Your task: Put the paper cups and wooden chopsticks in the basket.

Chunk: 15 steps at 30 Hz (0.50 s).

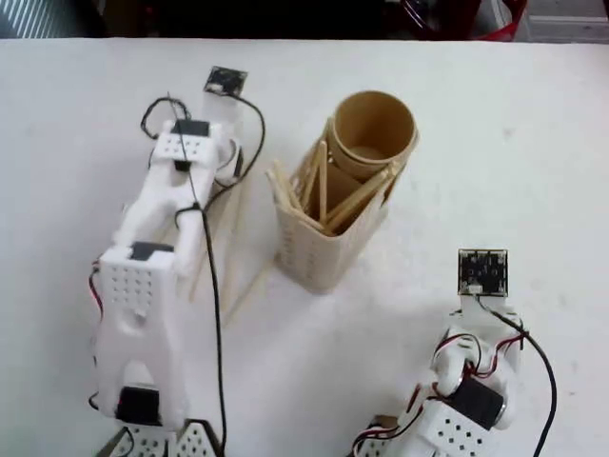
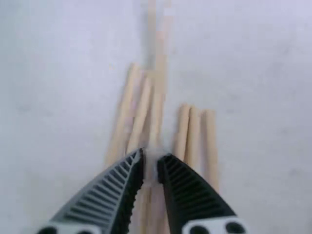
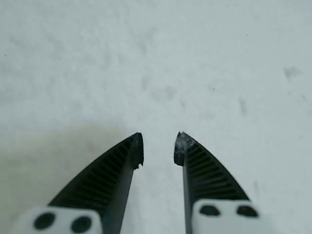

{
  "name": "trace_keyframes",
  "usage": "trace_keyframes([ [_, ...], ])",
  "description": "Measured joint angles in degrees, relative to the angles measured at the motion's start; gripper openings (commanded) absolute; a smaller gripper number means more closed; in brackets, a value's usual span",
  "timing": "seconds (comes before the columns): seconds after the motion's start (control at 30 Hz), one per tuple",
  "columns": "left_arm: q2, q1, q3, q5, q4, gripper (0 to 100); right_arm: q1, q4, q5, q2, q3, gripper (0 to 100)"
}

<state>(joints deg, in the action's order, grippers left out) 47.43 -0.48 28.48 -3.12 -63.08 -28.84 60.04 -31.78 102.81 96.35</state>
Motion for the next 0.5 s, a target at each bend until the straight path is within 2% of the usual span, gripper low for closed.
trace_keyframes([
  [0.23,7.5,0.2,14.3,-0.1,-10.3,3,0.0,0.0,0.0,0.0,0.0,11.3],
  [0.5,8.1,0.1,19.2,-1.2,-17.7,2,0.0,0.0,0.0,0.0,0.0,11.3],
])
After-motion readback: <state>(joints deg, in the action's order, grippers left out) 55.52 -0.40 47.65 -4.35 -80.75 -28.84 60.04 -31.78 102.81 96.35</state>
